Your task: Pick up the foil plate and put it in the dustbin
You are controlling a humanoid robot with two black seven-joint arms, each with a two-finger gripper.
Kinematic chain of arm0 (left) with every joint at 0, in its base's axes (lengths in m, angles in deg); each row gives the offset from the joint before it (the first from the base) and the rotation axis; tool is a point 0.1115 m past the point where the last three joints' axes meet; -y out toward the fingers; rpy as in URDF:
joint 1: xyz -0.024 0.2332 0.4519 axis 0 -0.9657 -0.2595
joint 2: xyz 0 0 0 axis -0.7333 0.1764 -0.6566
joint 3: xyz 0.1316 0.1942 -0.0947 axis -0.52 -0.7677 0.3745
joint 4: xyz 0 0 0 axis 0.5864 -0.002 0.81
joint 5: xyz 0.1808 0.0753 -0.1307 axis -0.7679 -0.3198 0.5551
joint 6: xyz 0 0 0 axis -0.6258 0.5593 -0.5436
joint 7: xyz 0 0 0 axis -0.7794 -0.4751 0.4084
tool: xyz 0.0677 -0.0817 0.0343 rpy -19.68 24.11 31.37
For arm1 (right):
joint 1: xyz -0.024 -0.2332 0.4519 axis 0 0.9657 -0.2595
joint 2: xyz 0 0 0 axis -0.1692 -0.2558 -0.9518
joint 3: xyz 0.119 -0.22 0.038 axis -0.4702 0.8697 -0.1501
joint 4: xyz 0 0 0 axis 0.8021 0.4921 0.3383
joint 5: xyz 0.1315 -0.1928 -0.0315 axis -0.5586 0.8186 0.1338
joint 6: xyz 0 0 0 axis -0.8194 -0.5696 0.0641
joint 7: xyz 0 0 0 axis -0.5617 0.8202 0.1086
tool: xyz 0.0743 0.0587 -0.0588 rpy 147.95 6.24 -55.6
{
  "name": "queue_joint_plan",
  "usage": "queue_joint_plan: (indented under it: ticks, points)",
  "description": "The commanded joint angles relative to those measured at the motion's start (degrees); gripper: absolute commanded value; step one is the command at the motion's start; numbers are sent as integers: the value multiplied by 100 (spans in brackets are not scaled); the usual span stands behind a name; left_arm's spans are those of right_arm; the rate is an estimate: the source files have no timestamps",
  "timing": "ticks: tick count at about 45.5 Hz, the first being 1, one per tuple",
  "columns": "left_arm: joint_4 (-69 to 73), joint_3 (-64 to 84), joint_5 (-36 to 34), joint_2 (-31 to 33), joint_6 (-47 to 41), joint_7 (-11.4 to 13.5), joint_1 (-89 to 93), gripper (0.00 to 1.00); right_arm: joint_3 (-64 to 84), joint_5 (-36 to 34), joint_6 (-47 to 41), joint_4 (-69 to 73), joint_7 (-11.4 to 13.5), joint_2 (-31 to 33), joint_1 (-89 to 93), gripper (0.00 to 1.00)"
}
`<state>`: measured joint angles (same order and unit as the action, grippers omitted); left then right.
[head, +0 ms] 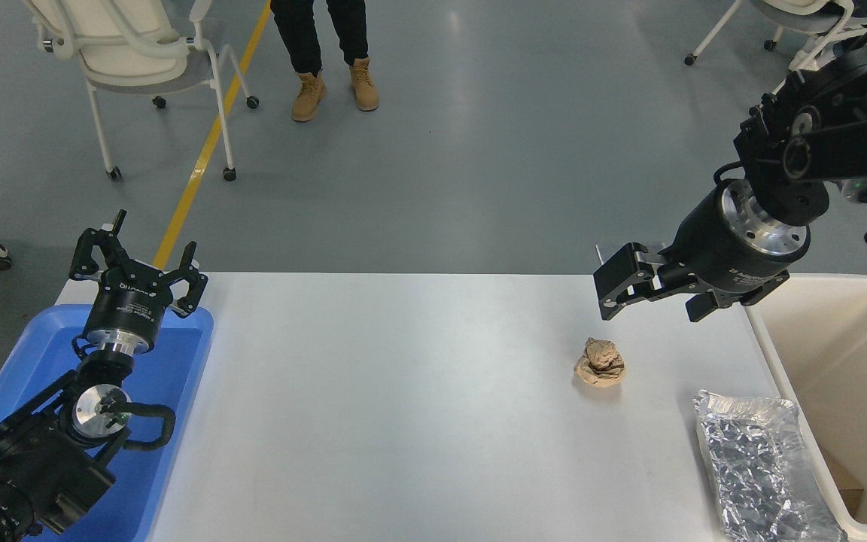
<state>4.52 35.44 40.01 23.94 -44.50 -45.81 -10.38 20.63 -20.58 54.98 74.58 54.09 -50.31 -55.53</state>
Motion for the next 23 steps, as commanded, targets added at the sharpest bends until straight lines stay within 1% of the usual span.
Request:
queue_joint_plan:
  ticks: [1, 23]
  points:
    - [0, 9, 0, 0, 1, 1, 7, 99, -4, -9, 8, 0, 0, -39, 9, 100]
    - [0, 0, 0, 0, 1, 1, 7, 99, -39, -27, 17, -17, 0, -127, 70, 100]
